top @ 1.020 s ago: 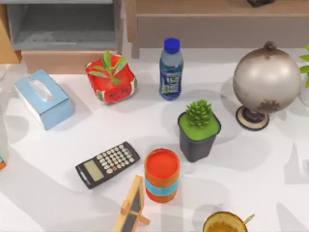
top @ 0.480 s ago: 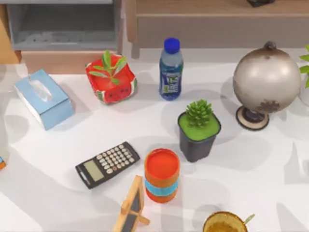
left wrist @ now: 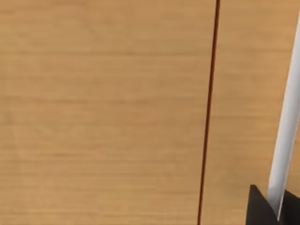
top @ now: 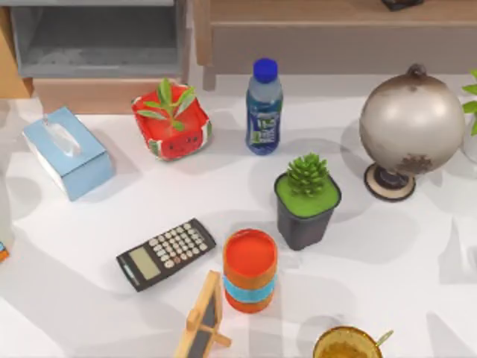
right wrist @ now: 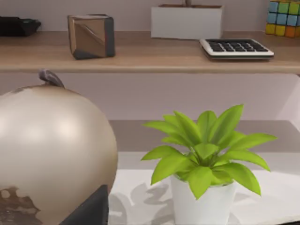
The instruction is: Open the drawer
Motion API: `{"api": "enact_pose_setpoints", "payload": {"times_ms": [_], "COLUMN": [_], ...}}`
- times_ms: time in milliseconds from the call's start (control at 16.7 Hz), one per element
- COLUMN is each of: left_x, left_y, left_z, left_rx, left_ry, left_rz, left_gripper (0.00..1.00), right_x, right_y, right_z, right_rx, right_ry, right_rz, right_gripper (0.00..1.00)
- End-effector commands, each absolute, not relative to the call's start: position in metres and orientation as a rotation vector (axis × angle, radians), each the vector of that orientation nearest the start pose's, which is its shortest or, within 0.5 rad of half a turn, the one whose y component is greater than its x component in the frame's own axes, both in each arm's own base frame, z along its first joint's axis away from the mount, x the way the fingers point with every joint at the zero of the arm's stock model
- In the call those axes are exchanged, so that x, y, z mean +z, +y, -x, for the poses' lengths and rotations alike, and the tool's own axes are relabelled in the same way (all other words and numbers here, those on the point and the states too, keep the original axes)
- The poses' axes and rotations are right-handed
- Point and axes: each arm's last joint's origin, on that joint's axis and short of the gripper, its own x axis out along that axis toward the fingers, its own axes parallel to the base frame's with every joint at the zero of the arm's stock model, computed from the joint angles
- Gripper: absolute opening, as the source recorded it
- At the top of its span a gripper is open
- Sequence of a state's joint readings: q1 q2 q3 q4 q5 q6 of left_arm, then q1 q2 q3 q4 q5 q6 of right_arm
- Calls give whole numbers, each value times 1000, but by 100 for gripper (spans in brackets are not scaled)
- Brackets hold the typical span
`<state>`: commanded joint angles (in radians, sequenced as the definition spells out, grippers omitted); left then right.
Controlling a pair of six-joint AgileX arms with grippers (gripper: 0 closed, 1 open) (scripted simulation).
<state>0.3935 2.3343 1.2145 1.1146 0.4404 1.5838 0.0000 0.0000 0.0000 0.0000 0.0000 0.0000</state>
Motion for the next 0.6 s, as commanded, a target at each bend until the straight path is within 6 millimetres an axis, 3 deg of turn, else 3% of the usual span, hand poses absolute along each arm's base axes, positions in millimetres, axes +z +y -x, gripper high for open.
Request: {"api": "enact_pose_setpoints", "payload": {"times_ms": [240, 600], "left_x": [91, 91], "left_y": [173, 173], "left_z": [-428, -384], "left_rx": [-24, -26], "left_ry": [2, -1], "left_rz": [-1557, -1557], "left_gripper": [0, 0], "right_x": [160, 160], "right_y": [-1, -1], "right_z": [-106, -106], "right_rx": [0, 0], "right_ry": [0, 0], "right_rz": [0, 0], "right_gripper": [100, 100]}}
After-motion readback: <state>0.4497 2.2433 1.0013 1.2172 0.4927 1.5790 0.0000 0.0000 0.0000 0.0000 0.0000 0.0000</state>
